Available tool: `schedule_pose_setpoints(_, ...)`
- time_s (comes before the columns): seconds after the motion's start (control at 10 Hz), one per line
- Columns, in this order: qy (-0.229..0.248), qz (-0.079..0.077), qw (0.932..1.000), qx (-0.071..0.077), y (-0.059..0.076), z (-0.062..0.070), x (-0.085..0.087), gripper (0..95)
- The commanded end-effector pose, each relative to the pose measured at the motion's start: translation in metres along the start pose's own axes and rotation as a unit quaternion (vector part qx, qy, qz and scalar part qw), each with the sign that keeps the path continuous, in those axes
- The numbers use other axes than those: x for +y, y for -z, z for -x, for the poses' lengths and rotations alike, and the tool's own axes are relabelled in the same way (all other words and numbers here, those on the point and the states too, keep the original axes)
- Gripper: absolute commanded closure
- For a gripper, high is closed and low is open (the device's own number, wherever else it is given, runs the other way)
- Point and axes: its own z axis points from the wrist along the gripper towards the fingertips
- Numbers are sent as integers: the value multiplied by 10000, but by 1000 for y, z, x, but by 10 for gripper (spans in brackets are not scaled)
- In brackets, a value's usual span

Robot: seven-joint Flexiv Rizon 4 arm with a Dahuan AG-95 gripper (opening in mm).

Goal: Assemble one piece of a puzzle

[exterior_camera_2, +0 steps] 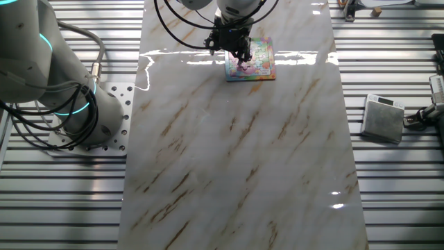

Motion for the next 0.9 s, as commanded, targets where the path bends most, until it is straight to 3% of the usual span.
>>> schedule_pose_setpoints(0.1,-6,22,10000,12,3,0,-1,380)
schedule_pose_setpoints(0.9,-25,19,10000,35,2,11,-13,380)
